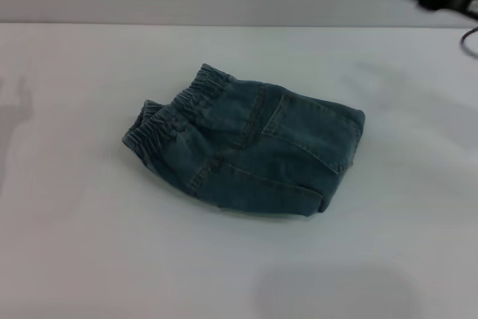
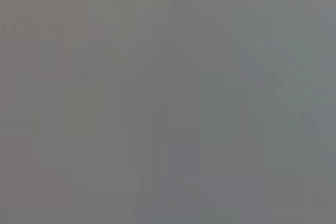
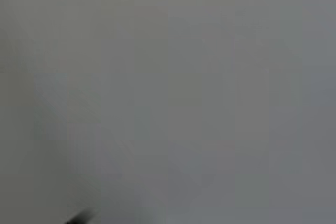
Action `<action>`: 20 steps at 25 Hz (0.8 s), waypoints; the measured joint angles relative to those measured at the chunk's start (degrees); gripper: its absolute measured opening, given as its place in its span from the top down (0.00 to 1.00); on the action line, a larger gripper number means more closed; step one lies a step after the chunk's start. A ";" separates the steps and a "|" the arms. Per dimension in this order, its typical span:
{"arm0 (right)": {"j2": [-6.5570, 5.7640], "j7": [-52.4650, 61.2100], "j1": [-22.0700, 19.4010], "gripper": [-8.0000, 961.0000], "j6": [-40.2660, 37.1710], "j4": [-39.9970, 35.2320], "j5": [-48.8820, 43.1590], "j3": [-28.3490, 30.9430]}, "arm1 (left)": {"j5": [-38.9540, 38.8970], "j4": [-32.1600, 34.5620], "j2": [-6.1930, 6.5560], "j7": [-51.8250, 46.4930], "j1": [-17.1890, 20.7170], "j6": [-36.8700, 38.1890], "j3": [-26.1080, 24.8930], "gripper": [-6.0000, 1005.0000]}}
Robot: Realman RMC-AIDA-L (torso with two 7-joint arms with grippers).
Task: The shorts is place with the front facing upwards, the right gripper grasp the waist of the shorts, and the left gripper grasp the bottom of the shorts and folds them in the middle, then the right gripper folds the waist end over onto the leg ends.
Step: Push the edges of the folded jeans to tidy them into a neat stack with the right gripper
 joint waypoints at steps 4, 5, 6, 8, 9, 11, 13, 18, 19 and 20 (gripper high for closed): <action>-3.53 16.23 6.33 0.47 -12.48 0.28 -15.50 0.04 | 0.00 -0.13 -0.19 -0.01 -0.24 -0.20 -0.63 0.65; -3.95 18.38 7.75 0.47 -15.38 0.39 -19.30 0.06 | 0.00 -0.26 -0.20 -0.07 -0.34 -0.20 -0.60 0.65; -4.02 19.60 8.73 0.47 -17.67 0.39 -22.06 0.06 | 0.01 -0.47 -0.20 -0.09 -0.54 -0.17 -0.62 0.65; -3.65 21.35 10.35 0.47 -22.01 0.09 -27.74 0.05 | 0.01 -0.82 -0.21 -0.08 -0.90 -0.08 -0.74 0.65; -3.17 21.77 10.96 0.47 -23.57 -0.10 -29.98 0.06 | 0.01 -0.96 -0.22 -0.03 -1.11 -0.04 -0.77 0.65; -2.25 22.59 11.87 0.47 -25.89 0.01 -34.05 0.02 | 0.01 -0.99 -0.24 0.01 -1.29 -0.04 -0.63 0.65; -1.27 23.80 12.74 0.47 -27.02 0.33 -38.18 -0.02 | 0.06 -1.12 -0.28 0.01 -1.55 -0.06 -0.40 0.65; 0.97 26.91 14.10 0.47 -27.17 0.56 -47.10 -0.05 | 0.37 -2.14 -0.31 0.02 -2.53 -0.06 -0.26 0.65; 1.39 27.46 14.39 0.47 -26.87 0.64 -49.26 -0.05 | 0.37 -2.36 -0.31 0.02 -2.74 -0.04 -0.26 0.65; 1.87 27.99 14.65 0.47 -26.45 0.75 -51.06 -0.05 | 0.35 -2.55 -0.30 0.02 -2.91 0.05 -0.25 0.65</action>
